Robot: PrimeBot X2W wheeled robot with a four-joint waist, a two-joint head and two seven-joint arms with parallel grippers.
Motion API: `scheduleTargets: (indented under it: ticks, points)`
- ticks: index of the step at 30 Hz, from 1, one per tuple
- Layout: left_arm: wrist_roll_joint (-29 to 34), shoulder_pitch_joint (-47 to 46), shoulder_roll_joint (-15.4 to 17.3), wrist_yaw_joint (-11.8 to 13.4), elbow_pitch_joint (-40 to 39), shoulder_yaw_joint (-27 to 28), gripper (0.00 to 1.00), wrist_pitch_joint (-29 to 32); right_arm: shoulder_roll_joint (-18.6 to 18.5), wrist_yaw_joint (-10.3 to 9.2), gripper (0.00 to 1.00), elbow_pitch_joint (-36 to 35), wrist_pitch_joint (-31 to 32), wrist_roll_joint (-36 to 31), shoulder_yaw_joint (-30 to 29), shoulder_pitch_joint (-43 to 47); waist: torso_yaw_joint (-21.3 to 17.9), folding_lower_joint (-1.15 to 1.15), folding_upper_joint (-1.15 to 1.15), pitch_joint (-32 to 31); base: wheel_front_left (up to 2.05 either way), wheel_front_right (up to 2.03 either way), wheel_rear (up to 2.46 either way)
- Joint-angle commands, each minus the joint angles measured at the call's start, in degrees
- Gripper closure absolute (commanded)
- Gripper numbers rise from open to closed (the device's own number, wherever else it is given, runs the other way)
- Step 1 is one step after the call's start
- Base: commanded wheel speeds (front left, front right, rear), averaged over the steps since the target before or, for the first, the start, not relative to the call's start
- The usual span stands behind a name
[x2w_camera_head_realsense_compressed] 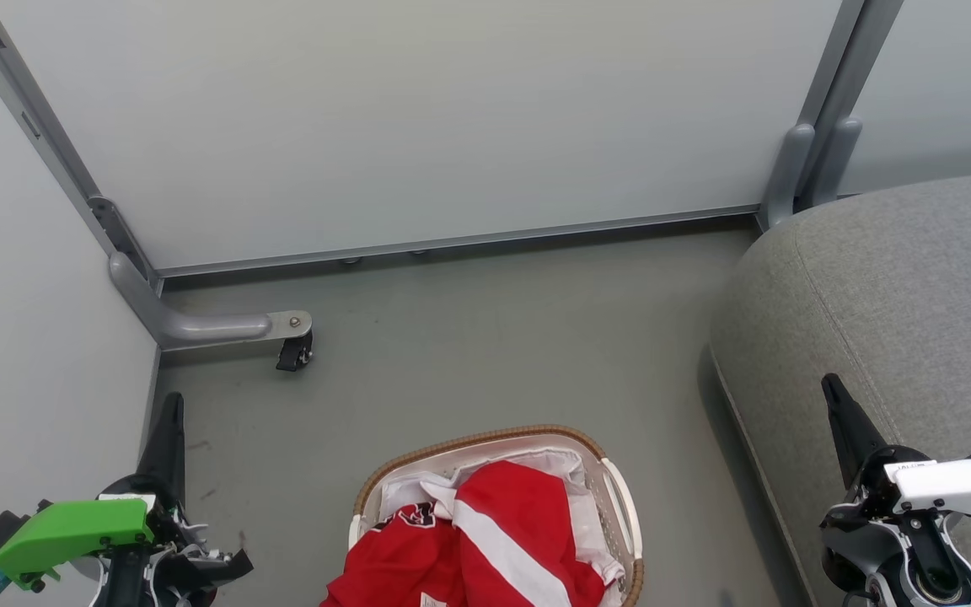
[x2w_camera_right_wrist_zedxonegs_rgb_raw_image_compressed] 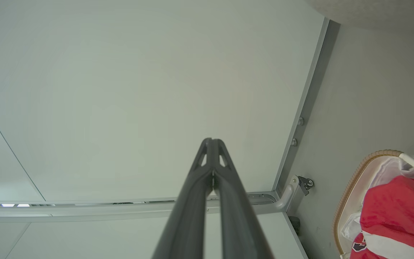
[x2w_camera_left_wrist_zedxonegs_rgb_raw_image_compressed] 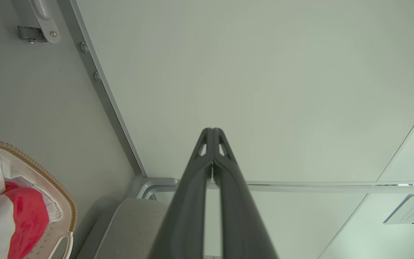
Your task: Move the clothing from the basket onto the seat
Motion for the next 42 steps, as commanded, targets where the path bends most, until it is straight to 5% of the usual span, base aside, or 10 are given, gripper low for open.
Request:
scheduleTargets:
  ticks: [1,2,13,42]
  points:
    - [-0.2,-0.7,0.1,0.0,-0.1,0.1,1.0,0.2,-0.3,0.0,1.0,-0.1,0.1,0.2,-0.1,0.3,0.0,0.0,0.0,0.0,0.0,0.0,0.0]
    - [0.0,0.0,0.0,0.0,0.0,0.0,0.0,0.0,0.0,0.0,0.0,0.0,0.0,0.0,0.0,0.0,0.0,0.0,0.0,0.0,0.0,0.0,0.0]
    - [3.6,0.2,0.9,0.0,1.6,-0.9,0.0,-2.3,-0.6,0.0,0.0,1.2,-2.3,-4.2,1.9,-0.1,0.0,0.0,0.0,0.2,0.0,0.0,0.0]
    - [38.4,0.2,3.8,0.0,1.4,-3.8,0.0,-9.2,-1.7,0.0,0.0,-0.5,-9.3,-38.3,4.8,-1.1,-0.1,0.0,0.0,0.6,0.0,0.0,0.0]
